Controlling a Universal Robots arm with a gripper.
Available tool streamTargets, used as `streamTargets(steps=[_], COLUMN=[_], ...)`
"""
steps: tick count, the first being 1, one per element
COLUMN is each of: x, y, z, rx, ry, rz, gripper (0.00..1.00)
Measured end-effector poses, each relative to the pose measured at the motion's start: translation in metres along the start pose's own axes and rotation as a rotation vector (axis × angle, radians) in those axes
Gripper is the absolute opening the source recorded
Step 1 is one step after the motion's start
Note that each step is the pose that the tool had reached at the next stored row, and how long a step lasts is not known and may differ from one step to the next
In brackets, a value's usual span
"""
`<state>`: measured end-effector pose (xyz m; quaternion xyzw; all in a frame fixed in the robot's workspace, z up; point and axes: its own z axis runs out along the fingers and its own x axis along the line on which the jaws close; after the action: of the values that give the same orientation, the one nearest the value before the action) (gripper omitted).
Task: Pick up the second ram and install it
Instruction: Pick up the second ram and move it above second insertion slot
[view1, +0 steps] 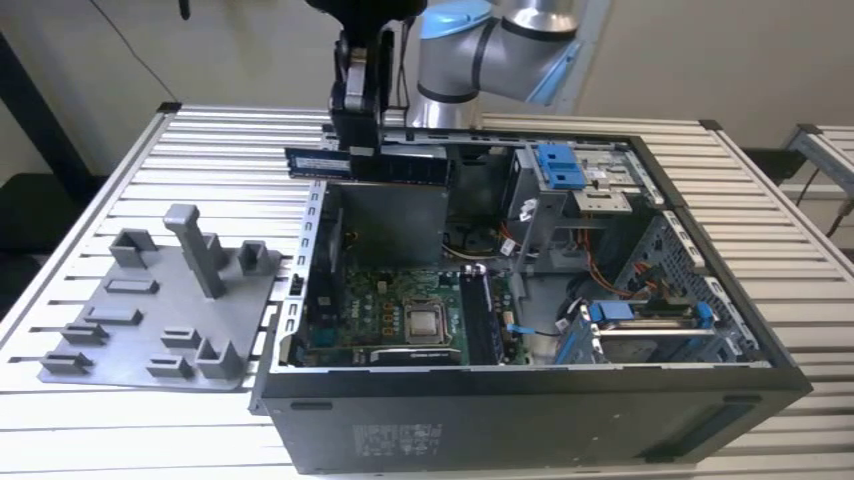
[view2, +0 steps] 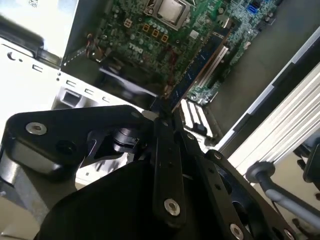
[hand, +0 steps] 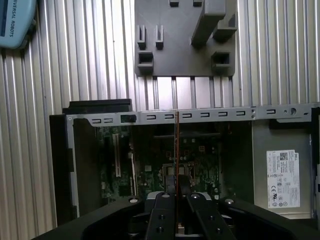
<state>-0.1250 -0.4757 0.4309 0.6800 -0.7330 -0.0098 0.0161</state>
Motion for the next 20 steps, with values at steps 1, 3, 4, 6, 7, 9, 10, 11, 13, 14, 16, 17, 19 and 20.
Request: streamTargets(steps=[1,3,4,6,7,9,10,11,13,14,16,17,19,20], x=[-0.0002,-0.0004,-0.0006,-0.0008,-0.0010,-0.0014,-0.0016,-0.0018,-0.0022,-0.0025,-0.0029,-0.0032,-0.0037,-0.0039], y=[-0.0020,-0.0055,-0.0074,-0.0111,-0.0133,-0.0182,-0.0210,-0.0239,-0.0296,-0.0325,-0.0391,-0.0423,-0.0489,-0.0521], z=[-0.0001,-0.0003,-0.0003,-0.0004,-0.0005,-0.0007,-0.0008,-0.0009,-0.0011,-0.0012,-0.0015,-0.0016,-0.0018,-0.0019], rx=[-0.0001,-0.0002,-0.0002,-0.0003,-0.0004,-0.0006,-0.0007,-0.0008,-0.0011,-0.0012,-0.0016,-0.0018,-0.0022,-0.0023], ry=[0.0000,0.0001,0.0000,0.0000,0.0000,0.0001,0.0001,0.0000,0.0001,0.0001,0.0001,0.0001,0.0001,0.0001], rz=[0.000,0.000,0.000,0.000,0.000,0.000,0.000,0.000,0.000,0.000,0.000,0.000,0.000,0.000], gripper=[0.14,0.14,0.14,0.14,0.14,0.14,0.14,0.14,0.14,0.14,0.14,0.14,0.14,0.14])
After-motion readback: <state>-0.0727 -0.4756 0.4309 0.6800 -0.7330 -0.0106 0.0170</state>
